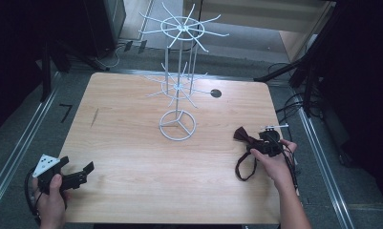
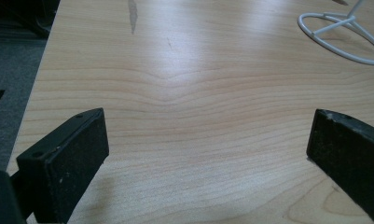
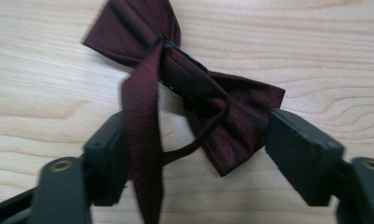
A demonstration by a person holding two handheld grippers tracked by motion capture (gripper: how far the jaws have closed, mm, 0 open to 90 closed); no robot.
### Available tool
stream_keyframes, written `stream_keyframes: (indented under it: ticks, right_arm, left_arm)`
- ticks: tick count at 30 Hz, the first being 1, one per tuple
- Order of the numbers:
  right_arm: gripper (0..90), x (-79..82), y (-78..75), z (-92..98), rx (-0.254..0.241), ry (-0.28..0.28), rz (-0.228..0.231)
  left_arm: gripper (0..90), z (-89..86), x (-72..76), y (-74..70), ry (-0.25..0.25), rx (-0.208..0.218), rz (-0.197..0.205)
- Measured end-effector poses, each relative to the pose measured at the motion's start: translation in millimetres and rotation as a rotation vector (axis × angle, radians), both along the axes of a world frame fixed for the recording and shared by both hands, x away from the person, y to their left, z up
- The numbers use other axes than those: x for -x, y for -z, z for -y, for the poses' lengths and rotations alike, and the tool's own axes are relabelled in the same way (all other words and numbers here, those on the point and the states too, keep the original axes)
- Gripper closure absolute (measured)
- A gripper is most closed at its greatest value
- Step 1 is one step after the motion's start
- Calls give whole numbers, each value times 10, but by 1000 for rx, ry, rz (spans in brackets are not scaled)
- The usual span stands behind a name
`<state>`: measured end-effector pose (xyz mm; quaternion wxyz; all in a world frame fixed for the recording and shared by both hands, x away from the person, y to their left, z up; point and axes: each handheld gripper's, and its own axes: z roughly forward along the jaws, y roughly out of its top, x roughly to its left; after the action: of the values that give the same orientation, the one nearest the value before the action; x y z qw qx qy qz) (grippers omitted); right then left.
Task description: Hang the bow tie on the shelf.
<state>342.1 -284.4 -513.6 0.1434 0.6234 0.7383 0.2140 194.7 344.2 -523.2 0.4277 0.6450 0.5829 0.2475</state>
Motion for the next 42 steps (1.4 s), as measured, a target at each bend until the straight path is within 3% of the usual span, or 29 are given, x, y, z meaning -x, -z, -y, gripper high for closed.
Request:
stream_keyframes:
  ticks: [2, 6, 7, 9, 12, 14, 17, 21, 30, 42]
  right_arm:
    - [294, -5, 14, 4, 8, -3, -5]
    - [474, 0, 68, -1, 56, -36, -1]
    - [474, 0, 68, -1, 56, -36, -1]
    - [600, 16, 67, 23, 14, -44, -6]
    - [669, 25, 65, 28, 17, -54, -1]
    - [798, 34, 60, 22, 2, -62, -6]
    - [899, 42, 55, -4, -4, -83, -13]
    - [900, 46, 42, -52, -19, -97, -11]
    - [900, 78, -137, -169, -50, -115, 77]
    - [900, 122, -344, -312, -100, -140, 143]
  left_arm:
    - [0, 0, 0, 0, 0, 0, 0]
    - [0, 1, -1, 1, 0, 0, 0]
    - [0, 1, -1, 1, 0, 0, 0]
    - [0, 1, -1, 1, 0, -2, 0]
    - [0, 1, -1, 1, 0, -2, 0]
    - [0, 2, -1, 1, 0, -3, 0]
    - [0, 2, -1, 1, 0, -3, 0]
    - [0, 1, -2, 1, 0, -2, -1]
    - [0, 2, -2, 0, 1, -2, -1]
    - [0, 5, -2, 0, 0, -4, -1]
